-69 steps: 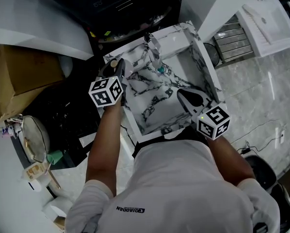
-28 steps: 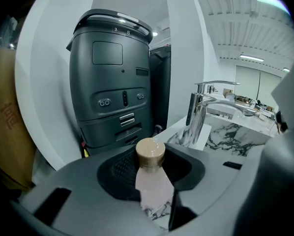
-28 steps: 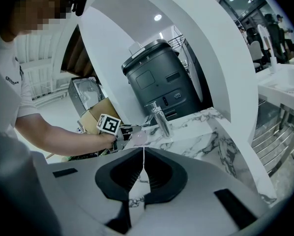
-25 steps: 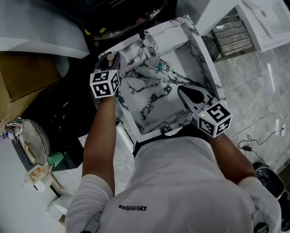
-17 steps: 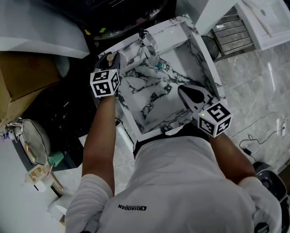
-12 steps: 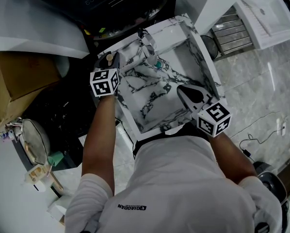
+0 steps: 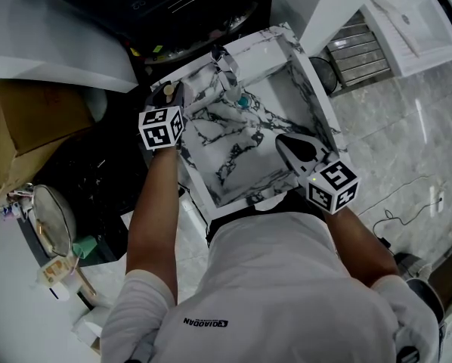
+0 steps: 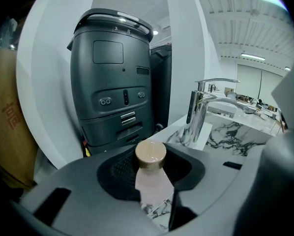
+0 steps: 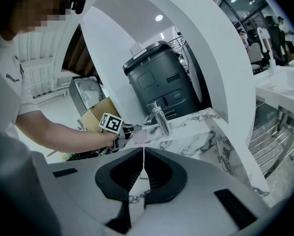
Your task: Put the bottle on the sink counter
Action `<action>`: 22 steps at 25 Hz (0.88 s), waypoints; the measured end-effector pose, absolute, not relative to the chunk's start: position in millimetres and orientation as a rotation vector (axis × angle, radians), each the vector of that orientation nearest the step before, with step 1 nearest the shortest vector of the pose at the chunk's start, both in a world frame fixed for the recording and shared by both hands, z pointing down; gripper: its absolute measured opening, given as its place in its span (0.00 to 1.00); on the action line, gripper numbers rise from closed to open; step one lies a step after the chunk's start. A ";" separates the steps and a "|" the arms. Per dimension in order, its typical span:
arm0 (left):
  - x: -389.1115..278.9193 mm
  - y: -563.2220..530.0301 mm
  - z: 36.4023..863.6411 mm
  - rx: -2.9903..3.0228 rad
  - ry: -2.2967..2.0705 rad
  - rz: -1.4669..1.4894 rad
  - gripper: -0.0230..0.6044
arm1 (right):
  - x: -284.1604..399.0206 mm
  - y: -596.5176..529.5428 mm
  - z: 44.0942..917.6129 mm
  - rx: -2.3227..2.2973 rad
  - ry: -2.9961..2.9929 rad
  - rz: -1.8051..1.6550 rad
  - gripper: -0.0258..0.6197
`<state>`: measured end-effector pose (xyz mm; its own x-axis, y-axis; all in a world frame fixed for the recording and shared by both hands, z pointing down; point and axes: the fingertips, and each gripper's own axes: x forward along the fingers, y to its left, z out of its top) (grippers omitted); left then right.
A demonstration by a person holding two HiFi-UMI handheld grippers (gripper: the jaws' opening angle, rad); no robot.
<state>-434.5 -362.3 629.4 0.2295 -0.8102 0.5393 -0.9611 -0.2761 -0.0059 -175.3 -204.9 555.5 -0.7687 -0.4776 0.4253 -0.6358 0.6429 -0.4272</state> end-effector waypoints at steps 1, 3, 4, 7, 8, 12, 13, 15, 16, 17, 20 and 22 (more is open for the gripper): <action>-434.4 -362.2 629.1 2.183 -1.649 0.648 0.25 | -174.6 -204.1 555.1 0.900 -2.590 0.827 0.10; -434.4 -362.1 629.1 2.192 -1.666 0.673 0.26 | -172.7 -203.4 555.1 0.906 -2.589 0.826 0.10; -434.8 -362.1 628.9 2.195 -1.676 0.688 0.26 | -171.7 -203.3 555.2 0.910 -2.588 0.826 0.10; -436.2 -362.7 627.3 2.193 -1.690 0.699 0.32 | -170.2 -202.0 554.8 0.916 -2.586 0.826 0.10; -435.9 -362.4 627.1 2.192 -1.683 0.697 0.35 | -170.3 -201.0 554.4 0.916 -2.586 0.825 0.10; -431.1 -357.6 626.9 2.204 -1.649 0.704 0.41 | -172.2 -198.8 552.1 0.908 -2.596 0.820 0.10; -431.1 -356.2 626.0 2.203 -1.653 0.701 0.42 | -172.9 -198.4 551.4 0.904 -2.598 0.818 0.10; -432.9 -353.4 622.8 2.192 -1.667 0.685 0.45 | -174.7 -197.1 549.8 0.894 -2.601 0.820 0.10; -434.1 -351.7 620.6 2.186 -1.674 0.674 0.45 | -175.6 -196.2 548.9 0.888 -2.603 0.821 0.10; -435.0 -349.7 618.4 2.180 -1.680 0.664 0.46 | -176.2 -195.5 547.7 0.881 -2.606 0.818 0.10; -435.2 -341.4 610.4 2.170 -1.694 0.631 0.47 | -176.6 -196.7 541.5 0.867 -2.620 0.793 0.10; -434.9 -332.5 603.3 2.161 -1.708 0.590 0.47 | -176.8 -198.3 536.8 0.860 -2.631 0.784 0.10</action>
